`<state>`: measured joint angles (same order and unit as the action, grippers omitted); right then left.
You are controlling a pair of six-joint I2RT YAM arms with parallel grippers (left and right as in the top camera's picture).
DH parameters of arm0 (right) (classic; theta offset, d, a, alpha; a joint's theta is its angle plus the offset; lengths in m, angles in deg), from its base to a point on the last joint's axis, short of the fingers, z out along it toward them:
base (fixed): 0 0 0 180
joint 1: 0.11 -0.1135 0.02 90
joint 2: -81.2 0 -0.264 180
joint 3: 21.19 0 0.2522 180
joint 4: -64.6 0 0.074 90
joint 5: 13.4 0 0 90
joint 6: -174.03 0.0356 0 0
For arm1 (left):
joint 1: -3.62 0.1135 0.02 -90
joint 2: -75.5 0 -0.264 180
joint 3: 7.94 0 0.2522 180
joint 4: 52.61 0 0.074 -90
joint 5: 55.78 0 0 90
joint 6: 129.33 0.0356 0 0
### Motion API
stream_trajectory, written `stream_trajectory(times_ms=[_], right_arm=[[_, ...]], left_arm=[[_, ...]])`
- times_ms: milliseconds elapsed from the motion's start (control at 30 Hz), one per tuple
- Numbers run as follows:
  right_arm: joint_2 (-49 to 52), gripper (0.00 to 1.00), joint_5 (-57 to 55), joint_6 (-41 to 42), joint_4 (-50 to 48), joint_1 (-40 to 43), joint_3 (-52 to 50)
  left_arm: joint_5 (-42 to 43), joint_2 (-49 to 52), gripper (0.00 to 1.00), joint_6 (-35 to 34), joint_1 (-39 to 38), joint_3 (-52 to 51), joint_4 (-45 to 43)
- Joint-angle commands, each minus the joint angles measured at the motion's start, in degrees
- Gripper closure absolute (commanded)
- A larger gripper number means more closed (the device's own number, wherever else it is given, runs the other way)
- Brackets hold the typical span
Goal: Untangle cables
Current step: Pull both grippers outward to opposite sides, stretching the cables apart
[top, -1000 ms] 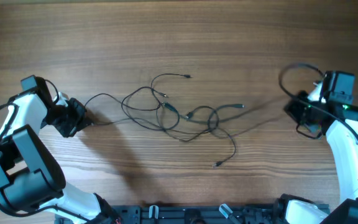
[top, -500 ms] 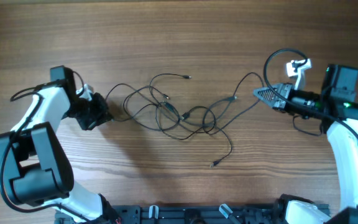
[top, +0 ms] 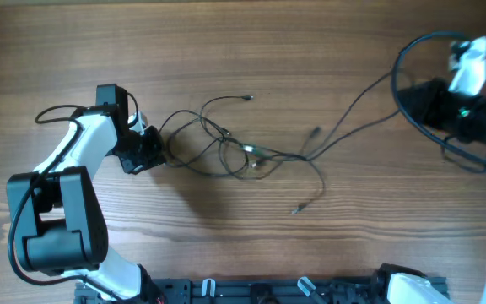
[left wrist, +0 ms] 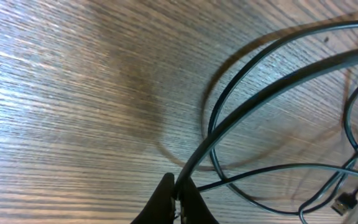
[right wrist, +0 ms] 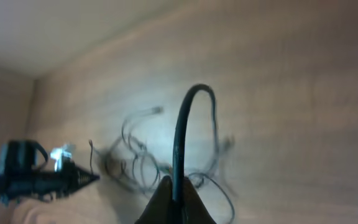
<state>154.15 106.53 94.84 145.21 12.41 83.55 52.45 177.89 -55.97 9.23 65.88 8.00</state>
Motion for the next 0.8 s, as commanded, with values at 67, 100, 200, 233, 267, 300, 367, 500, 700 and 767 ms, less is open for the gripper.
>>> stream_trajectory(times_ms=[67, 100, 200, 233, 267, 300, 367, 500, 700, 767], right_arm=[[-0.8, 0.96, -12.4, 1.9, -0.5, -0.1, 9.5], [-0.8, 0.96, -13.6, 1.9, -0.8, -0.1, 10.3], [-0.8, 0.96, -17.9, 3.6, -2.1, -0.1, 11.5], [-0.8, 0.96, -20.5, 4.7, -2.1, -0.1, 11.5], [-0.7, 0.96, -22.9, 5.6, -1.8, -0.1, 11.5], [-0.4, 0.96, -24.8, 6.2, -1.2, -0.1, 11.5], [0.6, 0.96, -26.2, 5.9, 1.2, -0.1, 11.5], [4.1, 0.95, -30.2, 5.9, 7.9, -0.1, 10.6], [12.8, 0.95, -35.6, 6.3, 15.3, -0.1, 9.2], [15.7, 0.95, -35.5, 6.3, 16.3, -0.1, 9.1]], left_arm=[[-1.5, -0.5, 0.96, -0.1, -0.2, -0.2, -0.1], [-1.5, -0.5, 0.96, -0.1, -0.2, -0.2, -0.1], [-1.7, -0.5, 0.96, -0.1, -0.2, -0.2, -0.1], [-1.6, -0.5, 0.96, -0.1, -0.2, -0.2, -0.1], [-1.6, -0.5, 0.96, -0.1, -0.2, -0.2, -0.1], [-1.6, -0.5, 0.96, -0.1, -0.2, -0.2, -0.1], [-1.6, -0.5, 0.96, -0.1, -0.3, -0.2, -0.1], [-1.6, -0.5, 0.96, -0.1, -0.2, -0.2, -0.1], [-1.6, -0.5, 0.96, -0.1, -0.2, -0.2, -0.1], [-1.6, -0.5, 0.96, -0.1, -0.3, -0.2, -0.1]])
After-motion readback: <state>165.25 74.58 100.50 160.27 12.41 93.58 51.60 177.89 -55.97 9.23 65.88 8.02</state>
